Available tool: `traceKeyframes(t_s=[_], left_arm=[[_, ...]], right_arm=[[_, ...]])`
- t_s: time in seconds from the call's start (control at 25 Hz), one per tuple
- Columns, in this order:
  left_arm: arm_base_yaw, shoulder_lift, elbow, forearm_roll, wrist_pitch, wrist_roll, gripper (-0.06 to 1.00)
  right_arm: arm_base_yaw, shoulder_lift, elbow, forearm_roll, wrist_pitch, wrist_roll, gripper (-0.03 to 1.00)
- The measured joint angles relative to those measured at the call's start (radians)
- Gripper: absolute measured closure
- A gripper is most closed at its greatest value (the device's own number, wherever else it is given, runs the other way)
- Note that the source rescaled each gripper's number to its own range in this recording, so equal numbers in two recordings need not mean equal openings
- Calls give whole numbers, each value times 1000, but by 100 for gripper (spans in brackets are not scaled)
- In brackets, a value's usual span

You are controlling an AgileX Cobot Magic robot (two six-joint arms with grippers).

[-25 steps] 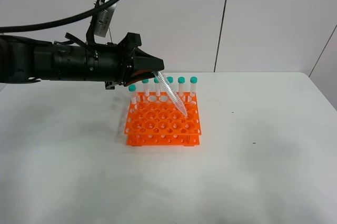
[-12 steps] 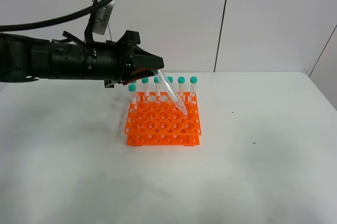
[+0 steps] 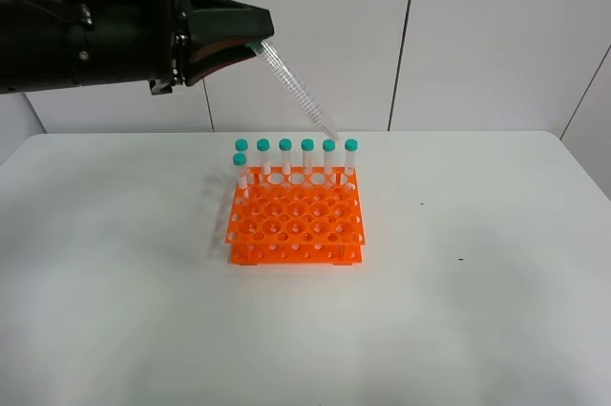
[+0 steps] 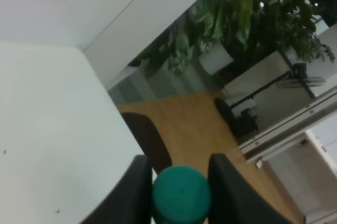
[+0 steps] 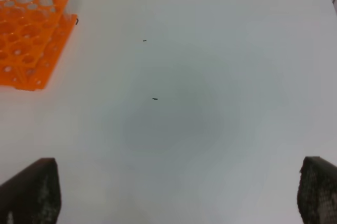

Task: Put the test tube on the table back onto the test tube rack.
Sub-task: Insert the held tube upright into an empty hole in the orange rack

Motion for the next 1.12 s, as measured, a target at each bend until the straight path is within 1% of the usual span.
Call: traceKeyframes(t_s=[0.16,0.24,0.28,0.36,0.44,0.52,0.56,0.6,0.68,0.8,0.88,0.92,0.96,1.04,1.12], left_arm=[[0,-55,0,18,-36,2,94],[0,-74,0,44,-58,3,94],[0,-81,0,66,-73,3,94],[0,-104,0,157,-105,-3,94],[-5,-128,0,291,-159,-45,94],[-27,-147,0,483,-225,-124,94],[-43,-151,0,577,-259,-180,94],[-62,-154,0,698,-295,-233,94],[-104,-154,0,940,-356,-378,94],[-189,-154,1,1256,-454,-578,94],[-247,-150,14,1418,-541,-673,94],[-265,-143,23,1482,-583,-717,94],[-273,-128,29,1523,-617,-756,94],[-275,-82,33,1559,-686,-800,94],[-275,-18,33,1568,-740,-803,94]], right_arm=[[0,0,0,0,0,0,-3],[0,0,0,0,0,0,-3],[0,0,0,0,0,0,-3],[0,0,0,0,0,0,-3],[0,0,0,0,0,1,-3],[0,0,0,0,0,1,-3],[0,0,0,0,0,1,-3],[0,0,0,0,0,1,-3],[0,0,0,0,0,1,-3],[0,0,0,0,0,1,-3],[0,0,0,0,0,1,-3],[0,0,0,0,0,1,-3],[0,0,0,1,0,1,-3],[0,0,0,2,0,1,-3],[0,0,0,3,0,1,-3]])
